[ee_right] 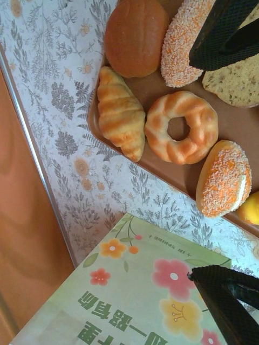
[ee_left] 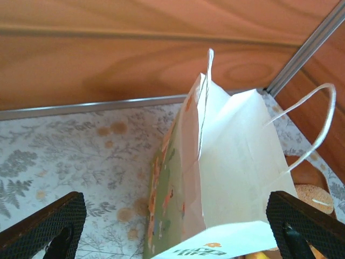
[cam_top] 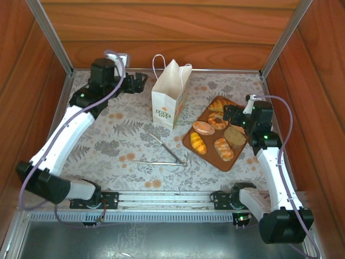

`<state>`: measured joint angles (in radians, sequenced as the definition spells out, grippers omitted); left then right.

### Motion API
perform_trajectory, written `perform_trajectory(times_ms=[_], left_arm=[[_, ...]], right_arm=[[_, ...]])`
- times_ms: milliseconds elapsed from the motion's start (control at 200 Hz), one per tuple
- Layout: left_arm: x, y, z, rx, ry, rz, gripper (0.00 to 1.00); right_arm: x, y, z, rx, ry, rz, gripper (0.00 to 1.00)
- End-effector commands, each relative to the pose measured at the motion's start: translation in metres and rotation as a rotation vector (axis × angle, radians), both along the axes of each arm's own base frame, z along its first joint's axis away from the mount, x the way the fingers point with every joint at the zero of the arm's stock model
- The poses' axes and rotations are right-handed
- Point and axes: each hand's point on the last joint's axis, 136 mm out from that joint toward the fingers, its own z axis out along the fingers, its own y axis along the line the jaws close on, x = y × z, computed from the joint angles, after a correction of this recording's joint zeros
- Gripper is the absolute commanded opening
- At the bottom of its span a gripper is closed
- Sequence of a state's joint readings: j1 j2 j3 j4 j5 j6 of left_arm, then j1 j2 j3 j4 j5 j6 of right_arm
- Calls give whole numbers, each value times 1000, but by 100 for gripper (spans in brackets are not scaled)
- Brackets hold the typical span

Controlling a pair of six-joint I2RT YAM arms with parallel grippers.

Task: Place the fake bread into the paper bag

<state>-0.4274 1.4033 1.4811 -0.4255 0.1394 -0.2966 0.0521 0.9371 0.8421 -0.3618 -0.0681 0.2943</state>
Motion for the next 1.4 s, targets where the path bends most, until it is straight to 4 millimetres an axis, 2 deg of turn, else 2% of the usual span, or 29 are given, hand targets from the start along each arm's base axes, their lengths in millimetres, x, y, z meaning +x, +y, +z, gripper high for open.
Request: perform_trajectory(times_ms=[0, 150, 260, 430, 695, 1015, 1135, 1214, 1264, 1394], left_arm=[[1, -27, -13, -2, 80, -84, 91], [15, -55, -30, 8, 121, -140, 88], [27, -62, -43, 22, 147, -131, 85], [41, -70, -57, 39, 171, -121, 66], [51, -73, -75, 62, 204, -109, 49], [64, -77, -78, 79, 192, -113, 14], [64, -73, -72, 88, 172, -102, 0], [63, -65, -62, 98, 144, -79, 0], [61, -60, -53, 98, 125, -66, 0], [55, -44, -29, 105, 66, -19, 0]], right_arm=[[-5, -1, 6, 16, -4, -11, 100], [-9, -6, 7, -12, -24, -30, 100], [-9, -7, 7, -21, -24, -28, 100], [-6, -5, 6, -14, -24, -22, 100], [-5, -6, 3, -21, -16, -23, 100], [3, 4, 12, 64, -18, 25, 100], [5, -11, 12, 128, -6, -13, 100], [4, -28, 13, 210, -1, -50, 100], [4, -45, 11, 244, 4, -105, 100], [1, -77, -1, 245, 34, -206, 100]])
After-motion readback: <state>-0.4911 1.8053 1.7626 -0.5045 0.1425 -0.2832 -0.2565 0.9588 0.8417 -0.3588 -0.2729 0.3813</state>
